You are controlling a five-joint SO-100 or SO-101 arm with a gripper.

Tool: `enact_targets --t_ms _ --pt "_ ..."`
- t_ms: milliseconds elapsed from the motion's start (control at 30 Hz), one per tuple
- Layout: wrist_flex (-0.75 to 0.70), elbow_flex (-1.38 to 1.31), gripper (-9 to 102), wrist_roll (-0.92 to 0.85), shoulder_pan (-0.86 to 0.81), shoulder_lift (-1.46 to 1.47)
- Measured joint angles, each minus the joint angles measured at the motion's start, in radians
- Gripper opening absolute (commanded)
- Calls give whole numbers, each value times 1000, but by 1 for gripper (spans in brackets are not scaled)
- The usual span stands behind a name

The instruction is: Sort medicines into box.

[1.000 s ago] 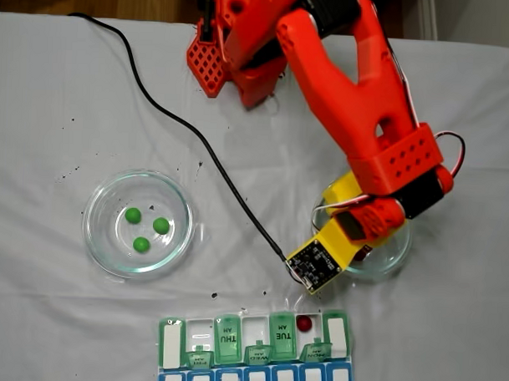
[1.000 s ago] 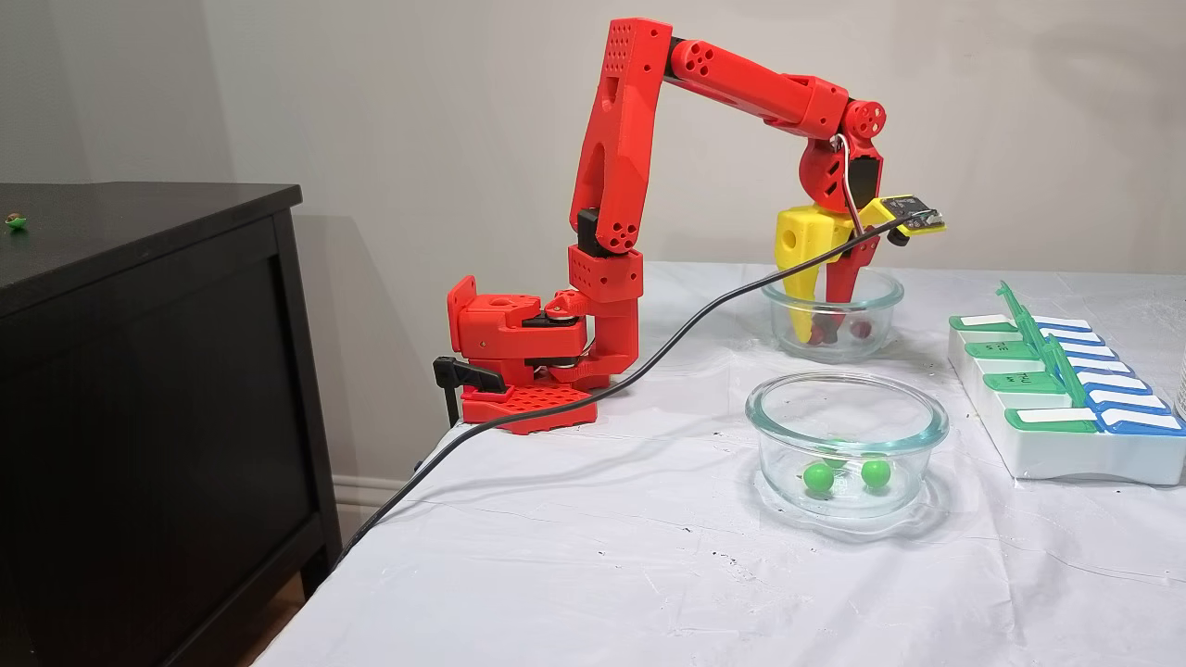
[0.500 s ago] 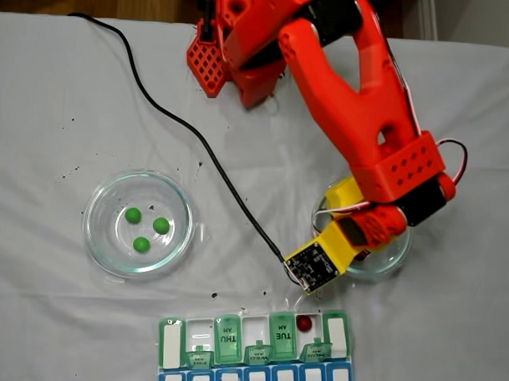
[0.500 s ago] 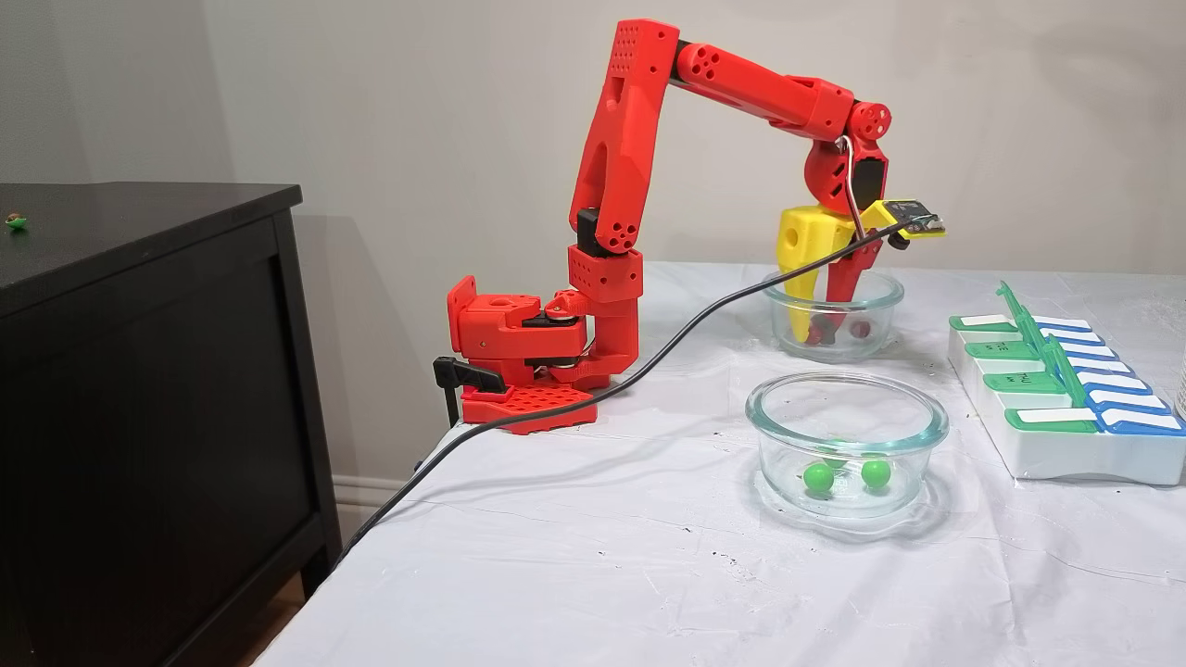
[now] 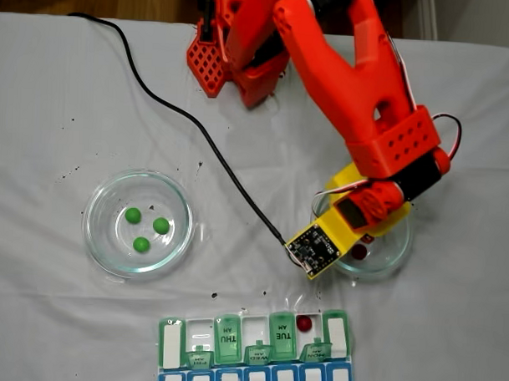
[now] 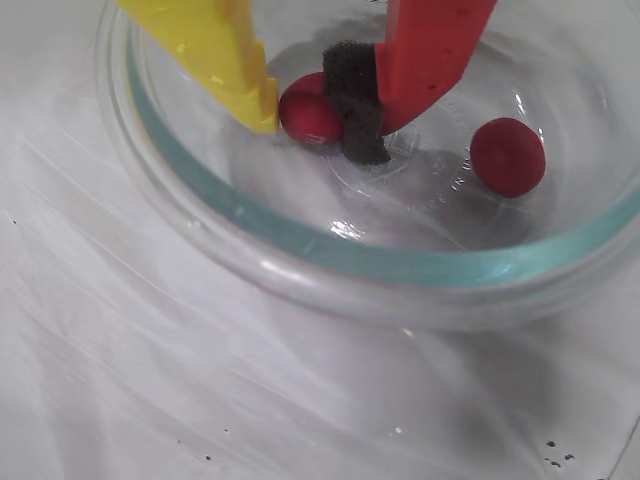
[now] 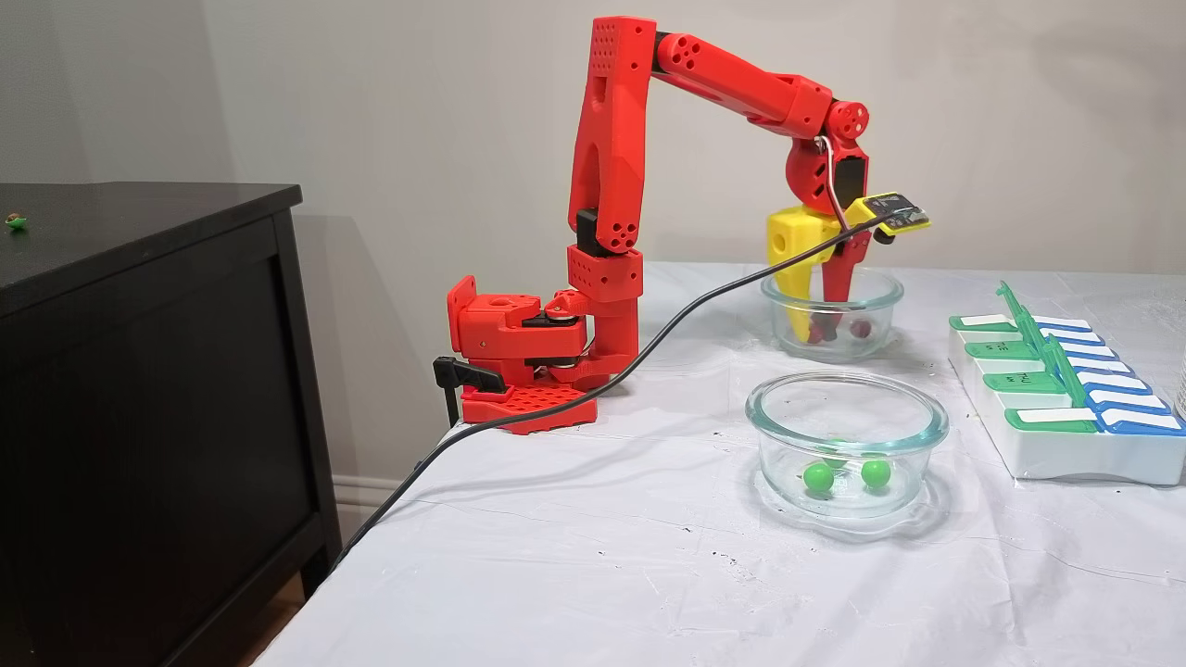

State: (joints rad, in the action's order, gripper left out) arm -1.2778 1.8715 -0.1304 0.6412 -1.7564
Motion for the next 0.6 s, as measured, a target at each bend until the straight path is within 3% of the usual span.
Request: enact_targets --t_ms 600 --pt "67 51 0 -58 20 -31"
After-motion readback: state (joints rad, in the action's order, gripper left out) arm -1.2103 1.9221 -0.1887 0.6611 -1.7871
